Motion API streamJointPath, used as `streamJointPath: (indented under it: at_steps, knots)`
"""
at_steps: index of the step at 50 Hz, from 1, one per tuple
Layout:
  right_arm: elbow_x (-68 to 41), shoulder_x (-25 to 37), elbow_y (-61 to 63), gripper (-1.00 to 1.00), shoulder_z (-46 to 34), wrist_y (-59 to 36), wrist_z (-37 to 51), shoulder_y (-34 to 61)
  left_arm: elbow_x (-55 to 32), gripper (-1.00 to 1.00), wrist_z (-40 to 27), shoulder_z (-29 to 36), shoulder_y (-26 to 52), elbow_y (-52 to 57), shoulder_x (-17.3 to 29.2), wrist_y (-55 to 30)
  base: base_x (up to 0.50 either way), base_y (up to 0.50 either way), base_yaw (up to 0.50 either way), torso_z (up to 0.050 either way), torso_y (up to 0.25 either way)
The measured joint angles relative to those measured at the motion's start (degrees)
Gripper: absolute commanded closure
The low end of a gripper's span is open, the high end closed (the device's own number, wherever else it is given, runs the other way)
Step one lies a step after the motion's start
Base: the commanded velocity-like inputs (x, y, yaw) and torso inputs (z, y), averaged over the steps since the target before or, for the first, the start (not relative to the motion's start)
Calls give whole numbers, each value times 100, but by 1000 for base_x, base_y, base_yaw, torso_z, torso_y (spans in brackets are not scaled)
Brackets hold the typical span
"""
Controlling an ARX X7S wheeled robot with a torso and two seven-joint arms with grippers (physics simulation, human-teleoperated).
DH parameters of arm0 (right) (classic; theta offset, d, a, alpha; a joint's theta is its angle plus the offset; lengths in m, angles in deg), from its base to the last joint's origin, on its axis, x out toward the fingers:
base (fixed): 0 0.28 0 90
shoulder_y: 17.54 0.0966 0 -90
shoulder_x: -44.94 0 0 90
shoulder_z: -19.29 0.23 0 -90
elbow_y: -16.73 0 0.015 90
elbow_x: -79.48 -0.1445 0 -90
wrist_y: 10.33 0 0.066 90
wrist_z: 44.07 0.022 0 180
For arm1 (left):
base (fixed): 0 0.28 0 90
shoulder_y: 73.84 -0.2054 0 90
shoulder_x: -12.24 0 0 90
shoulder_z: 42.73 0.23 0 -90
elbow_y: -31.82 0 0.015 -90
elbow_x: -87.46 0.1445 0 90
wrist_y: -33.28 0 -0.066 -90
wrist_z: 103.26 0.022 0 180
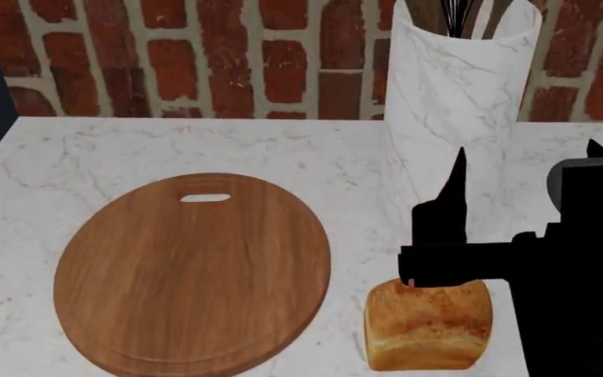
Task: Place the bread and cheese on the cutting board.
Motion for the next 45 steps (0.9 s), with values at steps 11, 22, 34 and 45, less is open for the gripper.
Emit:
streamJointPath:
  at_steps: [11, 22, 34, 45]
  knots:
    - [-43, 19, -6, -100, 26, 88, 7, -137, 719, -100, 484, -166, -443, -62, -56, -447, 0, 0, 0, 0, 0]
    - [-78, 45, -15, -100, 41, 200, 14, -280, 1715, -100, 1292, -308, -816, -105, -175, -759, 0, 0, 0, 0, 0]
    - [-99, 79, -48, -100, 49, 382, 17, -474, 3130, -100, 2417, -27, -1024, -225, -288, -785, 0, 0, 0, 0, 0]
    - [-119, 104, -86, -100, 44, 523, 23, -612, 4071, -100, 3077, 394, -1012, -471, -256, -576, 0, 0, 0, 0, 0]
